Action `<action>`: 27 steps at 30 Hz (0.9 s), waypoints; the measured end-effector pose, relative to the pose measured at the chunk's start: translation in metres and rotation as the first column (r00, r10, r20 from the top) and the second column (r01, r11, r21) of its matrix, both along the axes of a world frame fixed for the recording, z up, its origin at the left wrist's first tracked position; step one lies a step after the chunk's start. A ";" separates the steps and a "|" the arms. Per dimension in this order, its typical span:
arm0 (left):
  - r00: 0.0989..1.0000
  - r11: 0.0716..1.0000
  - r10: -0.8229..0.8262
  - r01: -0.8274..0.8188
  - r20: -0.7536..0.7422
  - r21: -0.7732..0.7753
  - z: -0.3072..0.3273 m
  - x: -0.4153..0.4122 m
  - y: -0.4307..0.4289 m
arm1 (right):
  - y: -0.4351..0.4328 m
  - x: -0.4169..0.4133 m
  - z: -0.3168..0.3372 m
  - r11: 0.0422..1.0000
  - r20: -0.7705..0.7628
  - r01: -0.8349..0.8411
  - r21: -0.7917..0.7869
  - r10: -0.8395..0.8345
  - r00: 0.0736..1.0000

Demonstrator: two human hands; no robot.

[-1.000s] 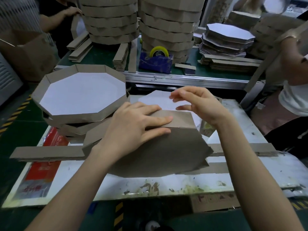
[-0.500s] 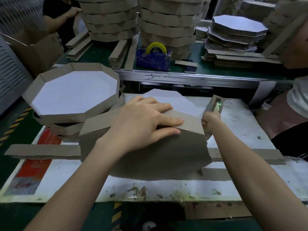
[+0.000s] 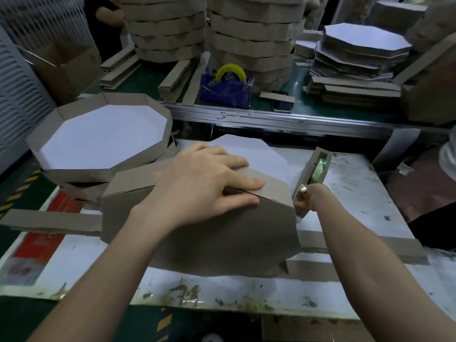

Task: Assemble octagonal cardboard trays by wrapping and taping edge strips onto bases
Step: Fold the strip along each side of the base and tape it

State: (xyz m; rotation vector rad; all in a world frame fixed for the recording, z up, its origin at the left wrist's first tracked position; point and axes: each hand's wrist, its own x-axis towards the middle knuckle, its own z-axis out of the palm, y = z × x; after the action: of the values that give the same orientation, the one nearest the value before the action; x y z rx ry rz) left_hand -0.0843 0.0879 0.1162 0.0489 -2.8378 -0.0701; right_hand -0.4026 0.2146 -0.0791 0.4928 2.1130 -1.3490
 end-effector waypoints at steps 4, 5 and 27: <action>1.000 1.000 0.002 -0.002 -0.008 -0.010 -0.001 -0.004 0.003 | -0.004 0.003 0.009 0.973 0.082 0.167 -0.157 -0.156 0.984; 1.000 1.000 0.003 -0.003 -0.014 -0.011 -0.001 -0.004 0.004 | -0.006 0.008 0.011 0.950 0.095 0.225 -0.218 -0.209 0.973; 0.994 0.998 0.054 -0.050 -0.099 0.040 -0.005 0.012 -0.007 | 0.011 0.086 -0.035 0.955 -0.377 0.207 -0.213 -0.275 0.884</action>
State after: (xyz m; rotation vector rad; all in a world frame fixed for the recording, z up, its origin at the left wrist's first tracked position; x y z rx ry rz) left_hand -0.0723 0.0810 0.1116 0.1240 -2.7334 -0.1115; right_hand -0.3165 0.2258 -0.1145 0.4488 2.2874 -1.8931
